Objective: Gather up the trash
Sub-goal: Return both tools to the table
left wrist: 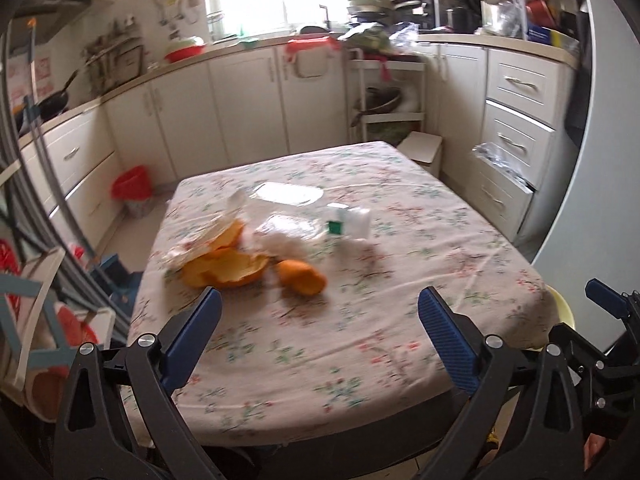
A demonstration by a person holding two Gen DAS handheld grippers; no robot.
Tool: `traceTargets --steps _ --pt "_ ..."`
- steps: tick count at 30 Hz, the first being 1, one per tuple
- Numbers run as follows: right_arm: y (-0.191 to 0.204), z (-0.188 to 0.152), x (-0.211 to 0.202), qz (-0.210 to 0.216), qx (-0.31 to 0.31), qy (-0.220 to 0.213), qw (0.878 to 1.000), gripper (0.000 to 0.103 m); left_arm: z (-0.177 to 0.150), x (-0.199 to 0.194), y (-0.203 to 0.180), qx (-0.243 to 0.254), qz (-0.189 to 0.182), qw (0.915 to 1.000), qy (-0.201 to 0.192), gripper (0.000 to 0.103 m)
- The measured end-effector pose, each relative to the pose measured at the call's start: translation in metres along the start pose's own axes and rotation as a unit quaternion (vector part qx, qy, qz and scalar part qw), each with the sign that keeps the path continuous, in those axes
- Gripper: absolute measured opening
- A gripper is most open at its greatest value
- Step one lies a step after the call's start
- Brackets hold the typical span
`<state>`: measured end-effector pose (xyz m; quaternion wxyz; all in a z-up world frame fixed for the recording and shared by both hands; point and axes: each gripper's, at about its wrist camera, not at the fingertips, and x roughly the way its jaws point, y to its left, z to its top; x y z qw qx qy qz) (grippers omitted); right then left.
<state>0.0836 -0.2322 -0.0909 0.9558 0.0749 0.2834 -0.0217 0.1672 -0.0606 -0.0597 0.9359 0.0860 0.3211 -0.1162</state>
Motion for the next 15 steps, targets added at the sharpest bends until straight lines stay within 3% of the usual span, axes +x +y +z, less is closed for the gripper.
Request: traceTargets --steps 10,15 --pt "0.036 0.003 0.025 0.015 -0.033 0.014 0.999 0.087 -0.005 0.001 0.036 -0.033 0.018 0.9992 0.012 0.095" --pt "0.04 0.008 0.036 0.021 -0.034 0.017 0.999 0.088 -0.002 0.013 0.067 -0.09 0.03 0.995 0.032 0.095"
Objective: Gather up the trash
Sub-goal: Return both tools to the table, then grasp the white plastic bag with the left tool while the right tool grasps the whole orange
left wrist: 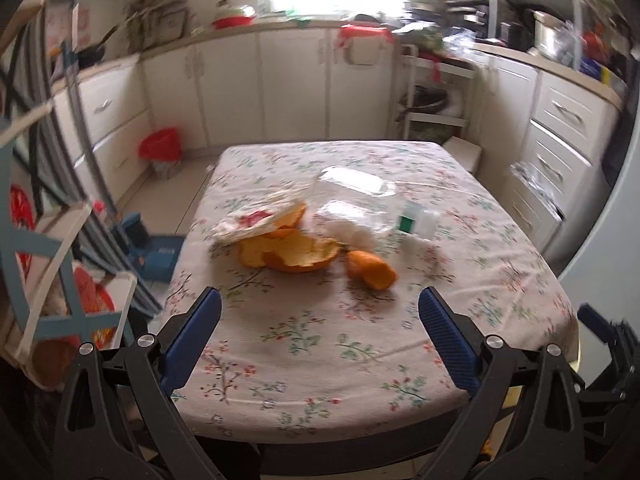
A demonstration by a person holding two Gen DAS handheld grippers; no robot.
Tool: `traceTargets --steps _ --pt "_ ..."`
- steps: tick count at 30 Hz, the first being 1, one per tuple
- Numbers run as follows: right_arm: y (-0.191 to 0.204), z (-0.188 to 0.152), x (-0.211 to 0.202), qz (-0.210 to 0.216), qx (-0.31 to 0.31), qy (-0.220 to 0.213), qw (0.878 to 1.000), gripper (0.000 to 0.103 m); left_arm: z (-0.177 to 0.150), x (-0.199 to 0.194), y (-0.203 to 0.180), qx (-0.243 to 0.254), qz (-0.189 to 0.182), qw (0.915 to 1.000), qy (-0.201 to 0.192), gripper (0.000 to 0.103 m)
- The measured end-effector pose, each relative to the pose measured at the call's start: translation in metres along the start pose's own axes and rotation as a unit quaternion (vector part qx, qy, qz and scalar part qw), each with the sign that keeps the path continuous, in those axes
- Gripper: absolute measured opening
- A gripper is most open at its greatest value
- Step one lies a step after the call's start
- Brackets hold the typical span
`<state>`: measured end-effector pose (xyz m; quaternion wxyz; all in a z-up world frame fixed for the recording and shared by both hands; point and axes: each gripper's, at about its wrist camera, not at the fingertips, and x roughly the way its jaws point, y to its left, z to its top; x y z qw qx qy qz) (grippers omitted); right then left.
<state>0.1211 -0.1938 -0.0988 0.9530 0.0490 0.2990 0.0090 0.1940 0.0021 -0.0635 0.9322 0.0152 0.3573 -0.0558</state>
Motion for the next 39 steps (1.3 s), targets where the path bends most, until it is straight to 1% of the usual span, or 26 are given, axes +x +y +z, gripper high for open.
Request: traceTargets --steps 4,8,10,13,14,16,17,18,19,21,22,24,26,27,28,29,32,35,36,37,38,39 --pt "0.003 0.004 0.01 0.008 0.001 0.002 1.0 0.088 0.006 0.01 0.029 -0.056 0.01 0.9983 0.012 0.095" --pt "0.002 0.005 0.017 0.017 0.012 0.008 1.0 0.088 0.008 0.017 0.041 -0.073 0.018 0.997 0.017 0.095" --pt "0.003 0.005 0.019 0.022 0.015 0.013 1.0 0.088 0.01 0.022 0.044 -0.07 0.011 0.9972 0.023 0.095" --pt "0.003 0.004 0.018 0.027 0.018 0.015 0.999 0.088 0.023 0.032 0.044 -0.042 0.015 0.9988 0.021 0.095" --pt "0.002 0.003 0.017 0.029 0.019 0.016 0.999 0.089 0.029 0.038 0.041 -0.022 0.014 0.9993 0.026 0.095" --pt "-0.001 0.004 0.017 0.03 0.022 0.015 0.999 0.089 0.037 0.051 0.034 0.008 0.026 0.999 0.035 0.095" --pt "-0.003 0.004 0.017 0.03 0.024 0.015 0.999 0.089 0.042 0.062 0.028 0.029 0.026 0.9982 0.046 0.095" --pt "-0.005 0.004 0.017 0.03 0.026 0.015 0.999 0.089 0.044 0.069 0.026 0.04 0.031 0.9974 0.051 0.095" --pt "-0.006 0.004 0.018 0.029 0.029 0.016 0.999 0.089 0.047 0.079 0.021 0.056 0.041 0.996 0.056 0.095" --pt "-0.01 0.004 0.019 0.026 0.034 0.019 0.999 0.089 0.05 0.097 0.013 0.085 0.051 0.9928 0.067 0.088" --pt "-0.013 0.003 0.02 0.025 0.039 0.021 0.999 0.089 0.053 0.104 0.011 0.093 0.057 0.9915 0.071 0.08" --pt "-0.016 0.003 0.021 0.025 0.045 0.025 0.998 0.089 0.057 0.122 0.01 0.101 0.061 0.9893 0.086 0.061" --pt "-0.017 0.004 0.023 0.027 0.048 0.027 0.998 0.089 0.06 0.143 0.018 0.086 0.055 0.9876 0.119 0.013" --pt "-0.016 0.005 0.024 0.028 0.048 0.027 0.998 0.089 0.062 0.147 0.022 0.074 0.05 0.988 0.126 0.008" --pt "-0.013 0.007 0.026 0.031 0.046 0.028 0.998 0.089 0.063 0.146 0.026 0.066 0.049 0.989 0.123 0.003" --pt "-0.01 0.008 0.028 0.035 0.042 0.031 0.998 0.089 0.065 0.14 0.027 0.059 0.044 0.9908 0.113 0.003" --pt "0.005 0.014 0.037 0.05 0.024 0.033 0.998 0.089 0.072 0.111 0.033 0.043 0.026 0.9969 0.061 0.002" --pt "0.023 0.022 0.052 0.067 -0.001 0.043 0.997 0.089 0.074 0.082 0.043 0.012 -0.004 0.9997 0.019 0.002" --pt "0.028 0.024 0.057 0.071 -0.008 0.046 0.996 0.089 0.073 0.066 0.05 -0.01 -0.029 0.9995 -0.002 0.002" --pt "0.033 0.026 0.063 0.075 -0.015 0.05 0.996 0.089 0.073 0.057 0.054 -0.022 -0.042 0.9988 -0.014 0.002" --pt "0.038 0.028 0.067 0.078 -0.02 0.053 0.995 0.089 0.072 0.045 0.06 -0.043 -0.064 0.9965 -0.032 0.002" --pt "0.043 0.03 0.072 0.083 -0.026 0.059 0.995 0.089 0.072 0.038 0.063 -0.056 -0.08 0.9944 -0.041 0.002"
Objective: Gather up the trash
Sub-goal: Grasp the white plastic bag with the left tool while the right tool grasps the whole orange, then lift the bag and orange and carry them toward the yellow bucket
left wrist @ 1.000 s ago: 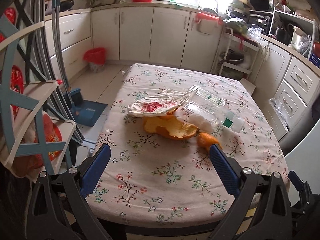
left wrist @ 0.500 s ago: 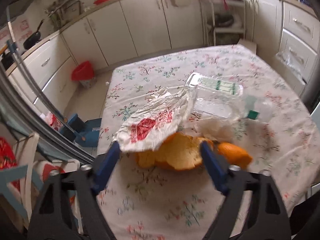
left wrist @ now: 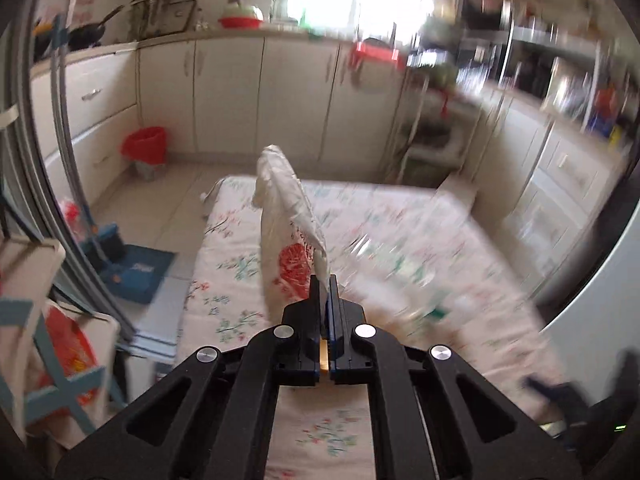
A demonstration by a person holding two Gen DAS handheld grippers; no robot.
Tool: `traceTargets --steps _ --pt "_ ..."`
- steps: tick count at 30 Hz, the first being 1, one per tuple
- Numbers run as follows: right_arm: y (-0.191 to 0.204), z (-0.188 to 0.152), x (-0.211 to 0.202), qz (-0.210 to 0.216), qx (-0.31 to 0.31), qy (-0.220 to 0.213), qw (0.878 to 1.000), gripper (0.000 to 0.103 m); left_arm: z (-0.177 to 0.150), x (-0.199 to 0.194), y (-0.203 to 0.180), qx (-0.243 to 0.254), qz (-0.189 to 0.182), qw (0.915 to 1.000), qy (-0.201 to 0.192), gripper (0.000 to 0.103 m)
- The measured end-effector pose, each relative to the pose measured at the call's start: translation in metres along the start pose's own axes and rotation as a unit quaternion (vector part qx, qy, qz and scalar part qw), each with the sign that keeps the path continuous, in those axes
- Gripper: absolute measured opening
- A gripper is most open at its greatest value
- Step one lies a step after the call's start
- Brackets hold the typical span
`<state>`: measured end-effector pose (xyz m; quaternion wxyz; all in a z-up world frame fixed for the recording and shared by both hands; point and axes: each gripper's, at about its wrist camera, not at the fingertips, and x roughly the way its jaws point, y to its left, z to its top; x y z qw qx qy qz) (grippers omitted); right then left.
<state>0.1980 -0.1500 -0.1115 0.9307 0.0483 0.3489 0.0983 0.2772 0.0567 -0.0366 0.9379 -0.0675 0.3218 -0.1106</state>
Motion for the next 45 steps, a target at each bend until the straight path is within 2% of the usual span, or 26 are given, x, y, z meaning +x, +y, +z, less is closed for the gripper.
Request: traceTargets --steps 2,4,10,12,19,24,26,27,31,35,42,45 --pt "0.006 0.005 0.01 0.008 -0.006 0.008 1.0 0.089 -0.003 -0.014 0.005 -0.029 -0.035 0.9989 -0.013 0.002" --pt "0.013 0.012 0.021 0.015 -0.015 0.015 1.0 0.089 -0.008 -0.02 0.005 -0.034 -0.043 0.9984 -0.013 0.002" --pt "0.031 0.029 0.056 0.003 -0.054 0.045 0.997 0.087 -0.011 -0.032 0.012 -0.041 -0.04 0.998 -0.028 0.002" --pt "0.03 0.032 0.067 -0.001 -0.055 0.058 0.997 0.081 -0.011 -0.032 0.017 -0.046 -0.037 0.9979 -0.024 0.002" --pt "0.023 0.034 0.087 0.01 -0.043 0.073 0.996 0.073 -0.01 -0.032 0.016 -0.036 -0.036 0.9984 -0.025 0.002" --pt "0.027 0.033 0.094 0.018 -0.049 0.084 0.995 0.055 -0.009 -0.031 0.012 -0.029 -0.039 0.9986 -0.023 0.002" --pt "0.026 0.033 0.095 0.018 -0.047 0.085 0.995 0.035 -0.01 -0.031 0.011 -0.027 -0.039 0.9987 -0.02 0.002" --pt "0.026 0.033 0.095 0.017 -0.046 0.086 0.995 0.03 -0.009 -0.03 0.012 -0.027 -0.038 0.9987 -0.019 0.002" --pt "0.026 0.031 0.089 0.021 -0.048 0.082 0.995 0.024 -0.011 -0.026 0.016 -0.031 -0.033 0.9989 -0.013 0.002" --pt "0.019 0.026 0.075 0.023 -0.038 0.08 0.996 0.023 -0.011 -0.023 0.017 -0.034 -0.029 0.9989 -0.011 0.002" --pt "-0.006 0.007 0.035 0.011 -0.016 0.072 0.997 0.023 -0.017 -0.023 -0.007 0.006 -0.035 0.9993 -0.014 0.002" --pt "-0.016 0.003 0.014 0.003 -0.008 0.059 0.998 0.023 -0.023 -0.026 -0.012 0.008 -0.038 0.9991 -0.016 0.002"
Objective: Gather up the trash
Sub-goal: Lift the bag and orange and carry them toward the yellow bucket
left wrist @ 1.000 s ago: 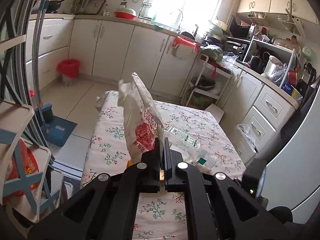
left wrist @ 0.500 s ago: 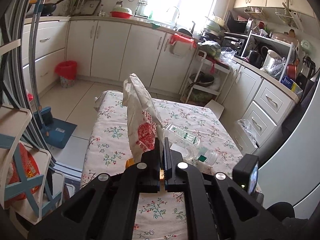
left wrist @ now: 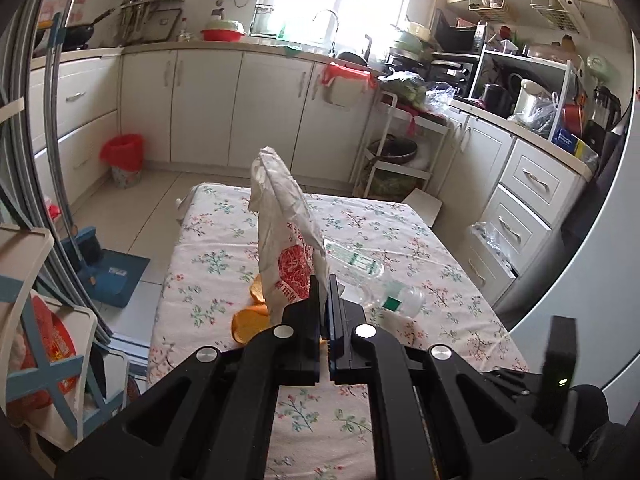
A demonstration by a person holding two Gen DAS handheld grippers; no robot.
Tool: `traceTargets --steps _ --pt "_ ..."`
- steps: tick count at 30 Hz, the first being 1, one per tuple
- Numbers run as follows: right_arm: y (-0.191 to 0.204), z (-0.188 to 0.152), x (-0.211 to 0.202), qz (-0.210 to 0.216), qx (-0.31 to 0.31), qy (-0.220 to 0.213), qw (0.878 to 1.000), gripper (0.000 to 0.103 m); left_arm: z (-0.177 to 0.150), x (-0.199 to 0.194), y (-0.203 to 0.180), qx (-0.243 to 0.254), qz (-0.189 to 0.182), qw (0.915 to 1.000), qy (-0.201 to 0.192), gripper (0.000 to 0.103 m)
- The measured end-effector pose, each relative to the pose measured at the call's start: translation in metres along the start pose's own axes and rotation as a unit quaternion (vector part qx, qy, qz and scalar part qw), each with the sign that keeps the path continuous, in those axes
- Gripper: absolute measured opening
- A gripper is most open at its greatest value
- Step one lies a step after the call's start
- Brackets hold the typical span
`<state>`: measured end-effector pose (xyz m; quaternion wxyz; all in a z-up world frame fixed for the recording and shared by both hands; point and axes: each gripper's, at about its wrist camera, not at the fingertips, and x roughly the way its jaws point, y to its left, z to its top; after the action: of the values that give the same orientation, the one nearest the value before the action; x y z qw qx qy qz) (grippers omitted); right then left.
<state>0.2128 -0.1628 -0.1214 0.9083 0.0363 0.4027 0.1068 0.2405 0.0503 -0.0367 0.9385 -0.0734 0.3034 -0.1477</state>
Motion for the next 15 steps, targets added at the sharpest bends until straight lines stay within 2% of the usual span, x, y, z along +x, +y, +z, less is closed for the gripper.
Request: traceTargets --steps 15 --pt "-0.022 -0.022 -0.045 -0.019 0.021 -0.036 0.999 0.023 -0.038 -0.006 -0.02 0.0 0.001 0.9996 0.029 0.002"
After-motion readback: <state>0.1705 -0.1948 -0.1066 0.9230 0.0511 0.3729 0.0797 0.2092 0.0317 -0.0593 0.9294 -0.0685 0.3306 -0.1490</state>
